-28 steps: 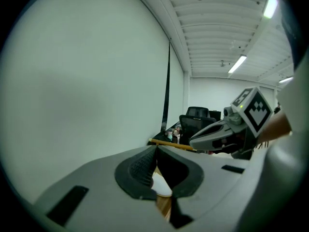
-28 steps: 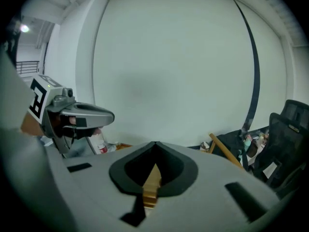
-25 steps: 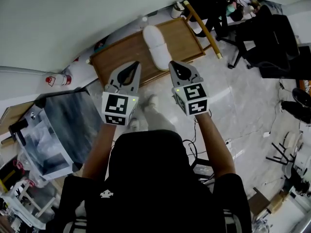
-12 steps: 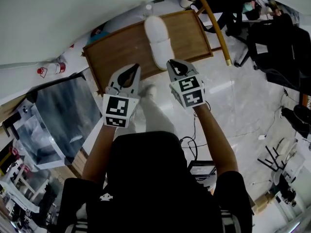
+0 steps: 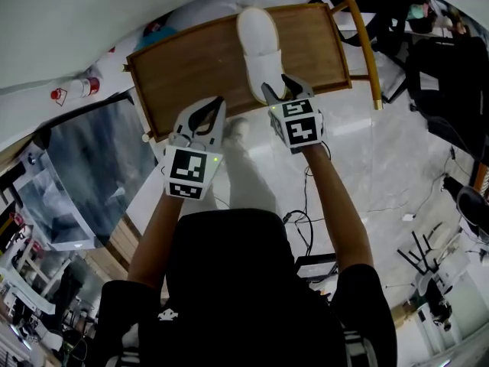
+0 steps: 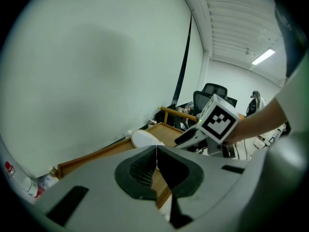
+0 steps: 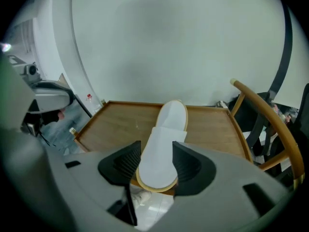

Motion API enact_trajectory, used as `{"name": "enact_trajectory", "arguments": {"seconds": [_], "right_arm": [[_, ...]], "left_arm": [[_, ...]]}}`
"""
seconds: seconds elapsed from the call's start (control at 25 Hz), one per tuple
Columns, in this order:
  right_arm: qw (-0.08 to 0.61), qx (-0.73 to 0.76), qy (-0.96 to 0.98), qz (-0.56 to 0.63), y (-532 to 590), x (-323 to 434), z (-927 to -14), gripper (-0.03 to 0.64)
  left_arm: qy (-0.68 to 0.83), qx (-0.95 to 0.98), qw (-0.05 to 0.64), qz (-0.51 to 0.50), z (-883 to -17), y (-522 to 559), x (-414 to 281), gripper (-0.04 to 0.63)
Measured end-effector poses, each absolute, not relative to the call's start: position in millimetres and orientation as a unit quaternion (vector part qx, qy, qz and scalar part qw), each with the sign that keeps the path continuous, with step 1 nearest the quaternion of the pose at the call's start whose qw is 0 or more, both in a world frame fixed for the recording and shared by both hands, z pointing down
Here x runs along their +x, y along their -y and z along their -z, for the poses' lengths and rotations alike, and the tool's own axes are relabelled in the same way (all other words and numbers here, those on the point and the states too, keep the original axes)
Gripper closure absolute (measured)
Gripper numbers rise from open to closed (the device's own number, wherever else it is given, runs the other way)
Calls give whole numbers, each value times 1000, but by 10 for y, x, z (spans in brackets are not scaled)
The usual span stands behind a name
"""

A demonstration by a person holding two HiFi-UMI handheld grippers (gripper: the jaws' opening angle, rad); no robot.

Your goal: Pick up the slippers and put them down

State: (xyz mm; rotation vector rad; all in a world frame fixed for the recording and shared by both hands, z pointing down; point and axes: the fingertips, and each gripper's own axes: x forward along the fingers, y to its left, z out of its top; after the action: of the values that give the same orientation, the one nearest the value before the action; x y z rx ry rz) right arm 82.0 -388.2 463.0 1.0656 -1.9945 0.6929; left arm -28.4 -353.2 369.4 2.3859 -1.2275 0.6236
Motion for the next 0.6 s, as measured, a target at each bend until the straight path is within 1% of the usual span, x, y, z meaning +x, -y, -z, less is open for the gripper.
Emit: {"name": "enact_trajectory", "arguments": {"seconds": [0.16,0.24,0.44,0.6], "right_arm": [[400,421,766,-276,3973,807,-4917,348],[404,425,761,-278,4008,785,-5036,321],[415,432,747,-288,4062,792,-5276,298],[418,434,741,-295,4108,795,-5372,298]], "left_arm": [[434,849,200,-228,-3835,3520,-291,591],[432,848,203,-232,-3917,3519,-308,591],[430,845,213,-236,-4066,3507,-322,591],[433,841,219,-240,-4159,3529,-369,591]]}}
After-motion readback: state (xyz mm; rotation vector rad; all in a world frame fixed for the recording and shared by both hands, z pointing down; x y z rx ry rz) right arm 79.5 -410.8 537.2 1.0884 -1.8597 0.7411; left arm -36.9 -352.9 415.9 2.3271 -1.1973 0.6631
